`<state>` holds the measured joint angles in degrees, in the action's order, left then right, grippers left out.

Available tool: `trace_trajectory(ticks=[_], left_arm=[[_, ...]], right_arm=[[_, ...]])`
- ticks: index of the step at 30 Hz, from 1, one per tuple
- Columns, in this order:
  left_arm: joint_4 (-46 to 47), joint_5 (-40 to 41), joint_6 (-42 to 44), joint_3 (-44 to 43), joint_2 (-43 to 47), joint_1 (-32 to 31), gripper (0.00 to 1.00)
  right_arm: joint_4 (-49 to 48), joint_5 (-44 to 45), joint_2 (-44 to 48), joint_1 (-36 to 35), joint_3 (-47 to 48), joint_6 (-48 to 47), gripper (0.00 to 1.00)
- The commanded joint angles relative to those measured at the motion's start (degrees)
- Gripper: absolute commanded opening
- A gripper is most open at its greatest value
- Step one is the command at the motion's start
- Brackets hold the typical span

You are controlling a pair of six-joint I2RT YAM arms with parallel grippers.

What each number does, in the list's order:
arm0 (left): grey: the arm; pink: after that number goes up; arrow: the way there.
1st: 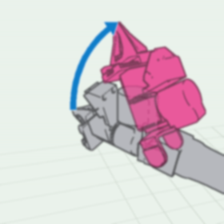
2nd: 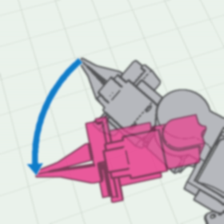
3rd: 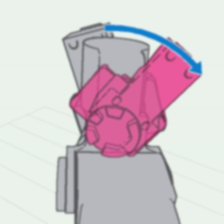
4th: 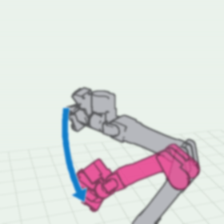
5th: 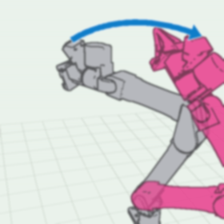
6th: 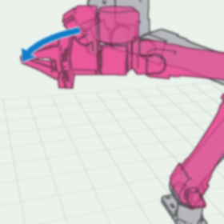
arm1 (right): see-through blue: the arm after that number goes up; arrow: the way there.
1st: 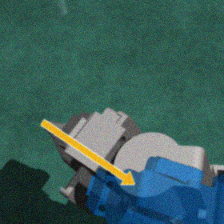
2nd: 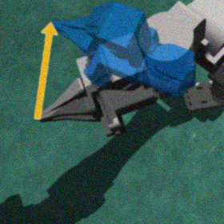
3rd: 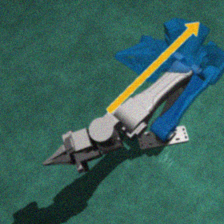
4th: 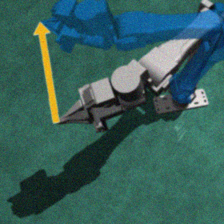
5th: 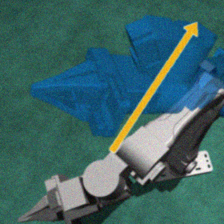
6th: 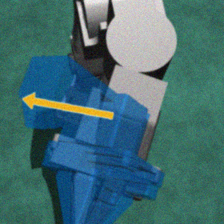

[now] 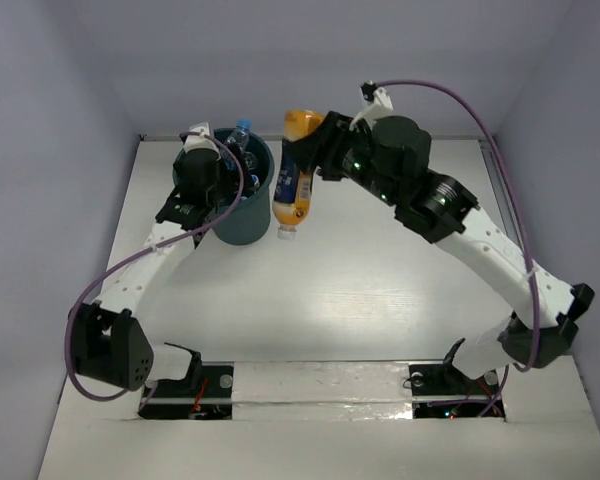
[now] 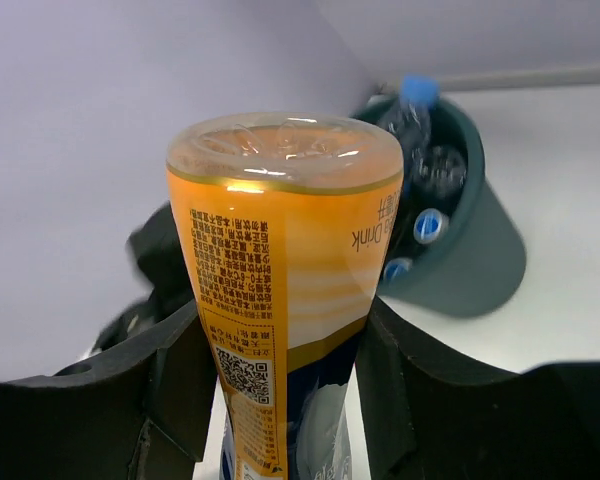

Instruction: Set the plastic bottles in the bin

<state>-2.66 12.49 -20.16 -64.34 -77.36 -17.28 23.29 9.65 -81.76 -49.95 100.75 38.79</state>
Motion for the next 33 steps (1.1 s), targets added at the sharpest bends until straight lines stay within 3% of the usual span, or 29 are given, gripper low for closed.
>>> trace_trajectory(ticks=[1,9,16,21,27,31,33], left_arm=[[6.70,1.48,-0.40,1.32,8.44,0.14,0.99],[-2.07,0.69,-2.16,-4.72,20.40,0.14,0.99],[-7.80,-2.02,-6.37,-11.16,22.86,0.14,0.99],[-8.94,-6.68,-12.35,-5.21,27.34,0.14,0.99],[-12.97,-8.10,-15.61,0.79,34.12,0.14,0.99],[-16.50,-7.49,-15.34,-0.61,34.56,0.14,0.99],[-18.86,-6.43,-15.00,-2.88,34.21,0.14,0.99]], right_arm=[[-2.45,4.93,-5.86,-0.23,9.61,-2.66,0.54],[-6.85,10.12,-20.53,2.67,21.32,0.94,0.52],[-7.64,14.43,-32.39,3.90,34.06,1.65,0.52],[-8.26,21.54,-39.26,3.90,40.57,0.51,0.52],[-11.86,25.50,-45.06,0.21,40.40,-8.01,0.53],[-10.20,25.95,-45.60,-2.42,37.69,-9.17,0.63],[-12.03,25.42,-42.63,-3.04,31.72,-8.38,0.67]])
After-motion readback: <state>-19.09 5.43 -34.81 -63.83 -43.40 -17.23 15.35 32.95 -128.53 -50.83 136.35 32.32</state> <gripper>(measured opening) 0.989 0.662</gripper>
